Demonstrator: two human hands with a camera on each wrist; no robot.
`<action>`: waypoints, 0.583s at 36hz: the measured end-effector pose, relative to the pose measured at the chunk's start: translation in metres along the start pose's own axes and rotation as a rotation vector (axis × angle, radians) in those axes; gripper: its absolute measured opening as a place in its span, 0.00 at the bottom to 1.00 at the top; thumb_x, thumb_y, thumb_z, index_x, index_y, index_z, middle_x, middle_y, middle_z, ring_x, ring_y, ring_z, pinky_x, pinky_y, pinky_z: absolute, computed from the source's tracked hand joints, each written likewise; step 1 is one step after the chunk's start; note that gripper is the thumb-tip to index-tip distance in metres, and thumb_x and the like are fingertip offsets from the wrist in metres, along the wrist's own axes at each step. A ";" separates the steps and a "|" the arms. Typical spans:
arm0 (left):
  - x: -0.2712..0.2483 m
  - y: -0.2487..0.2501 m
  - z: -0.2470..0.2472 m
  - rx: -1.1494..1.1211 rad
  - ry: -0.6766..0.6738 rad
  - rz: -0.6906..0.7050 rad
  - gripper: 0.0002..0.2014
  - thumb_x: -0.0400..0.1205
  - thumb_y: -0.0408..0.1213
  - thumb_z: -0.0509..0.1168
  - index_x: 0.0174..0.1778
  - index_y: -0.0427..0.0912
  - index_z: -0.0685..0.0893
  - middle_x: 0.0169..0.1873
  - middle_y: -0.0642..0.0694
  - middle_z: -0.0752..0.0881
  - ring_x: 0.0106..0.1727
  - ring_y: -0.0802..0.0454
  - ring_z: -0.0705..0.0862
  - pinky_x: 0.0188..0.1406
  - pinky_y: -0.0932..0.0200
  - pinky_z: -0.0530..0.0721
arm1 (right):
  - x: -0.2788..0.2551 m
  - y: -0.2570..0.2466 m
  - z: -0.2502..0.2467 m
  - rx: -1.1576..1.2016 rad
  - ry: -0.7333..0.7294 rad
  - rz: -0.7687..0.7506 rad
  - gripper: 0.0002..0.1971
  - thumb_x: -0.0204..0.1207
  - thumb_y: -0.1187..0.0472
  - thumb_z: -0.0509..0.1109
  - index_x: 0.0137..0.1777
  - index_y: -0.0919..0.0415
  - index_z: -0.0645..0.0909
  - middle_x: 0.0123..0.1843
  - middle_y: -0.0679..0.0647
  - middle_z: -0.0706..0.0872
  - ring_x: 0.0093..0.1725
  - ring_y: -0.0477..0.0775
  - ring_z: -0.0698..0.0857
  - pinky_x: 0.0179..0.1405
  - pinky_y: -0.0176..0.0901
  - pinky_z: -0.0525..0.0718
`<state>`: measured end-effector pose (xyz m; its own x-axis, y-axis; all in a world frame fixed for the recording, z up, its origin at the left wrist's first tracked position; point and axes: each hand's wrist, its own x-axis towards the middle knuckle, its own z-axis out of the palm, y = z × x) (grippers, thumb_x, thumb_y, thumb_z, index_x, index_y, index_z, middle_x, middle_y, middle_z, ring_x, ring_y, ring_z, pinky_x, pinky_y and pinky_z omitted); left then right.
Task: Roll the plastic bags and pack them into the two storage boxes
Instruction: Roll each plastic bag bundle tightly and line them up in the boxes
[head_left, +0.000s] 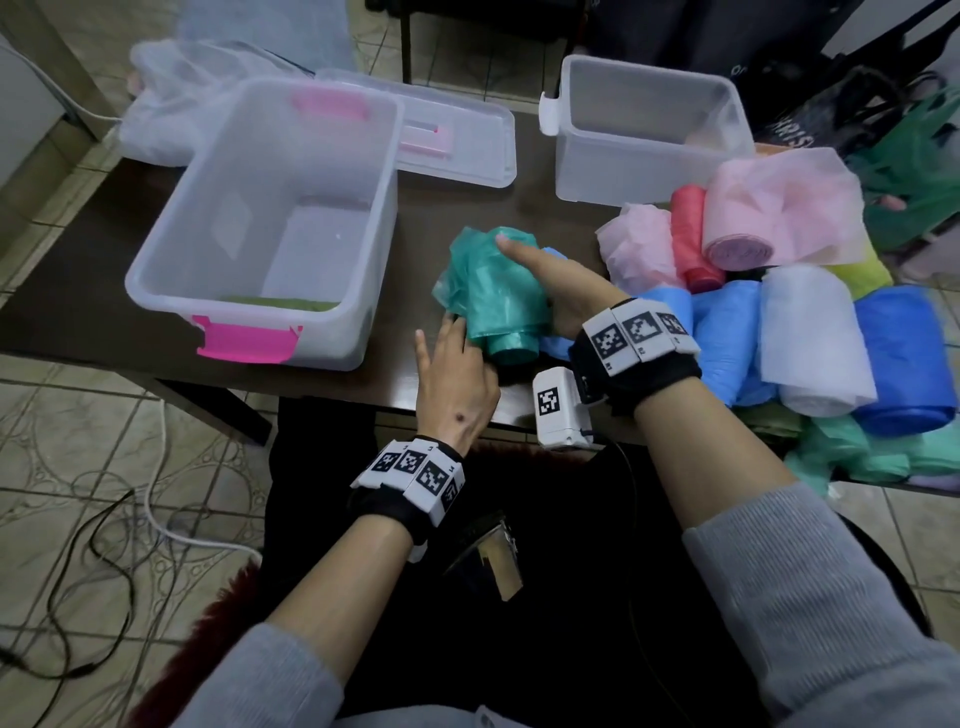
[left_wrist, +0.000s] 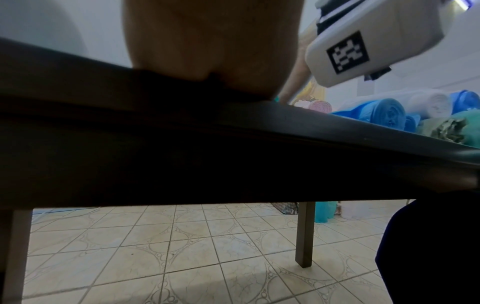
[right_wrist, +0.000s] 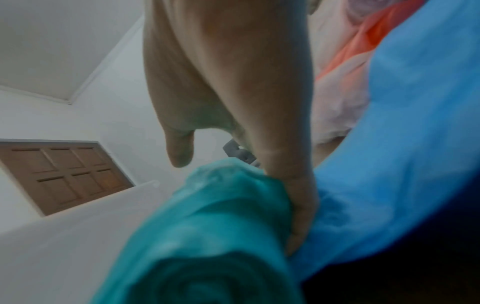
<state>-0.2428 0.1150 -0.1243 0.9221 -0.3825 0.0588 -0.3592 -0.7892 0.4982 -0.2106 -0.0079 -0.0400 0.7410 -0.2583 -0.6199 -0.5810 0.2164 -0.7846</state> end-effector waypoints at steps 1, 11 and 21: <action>0.000 0.000 0.000 -0.012 0.003 0.004 0.24 0.80 0.30 0.54 0.74 0.37 0.72 0.75 0.43 0.69 0.82 0.49 0.55 0.80 0.43 0.39 | 0.002 0.000 0.003 -0.109 0.017 -0.007 0.35 0.59 0.42 0.81 0.62 0.61 0.76 0.53 0.57 0.88 0.51 0.56 0.89 0.58 0.53 0.86; 0.007 -0.004 -0.015 -0.511 0.261 -0.169 0.12 0.82 0.28 0.57 0.61 0.33 0.76 0.58 0.39 0.80 0.59 0.46 0.78 0.61 0.69 0.66 | 0.004 -0.001 -0.009 0.012 0.063 -0.071 0.18 0.71 0.68 0.71 0.61 0.66 0.77 0.58 0.64 0.86 0.53 0.63 0.87 0.50 0.57 0.88; 0.041 0.038 -0.056 -1.525 -0.434 -0.619 0.27 0.80 0.63 0.57 0.65 0.46 0.80 0.57 0.40 0.87 0.51 0.43 0.87 0.38 0.48 0.88 | -0.020 0.019 -0.015 0.539 -0.181 -0.235 0.09 0.79 0.69 0.62 0.55 0.67 0.80 0.50 0.62 0.87 0.50 0.59 0.86 0.63 0.55 0.81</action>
<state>-0.2104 0.0959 -0.0549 0.6638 -0.5150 -0.5424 0.7040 0.1853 0.6856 -0.2412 -0.0130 -0.0425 0.9014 -0.2033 -0.3823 -0.1781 0.6306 -0.7554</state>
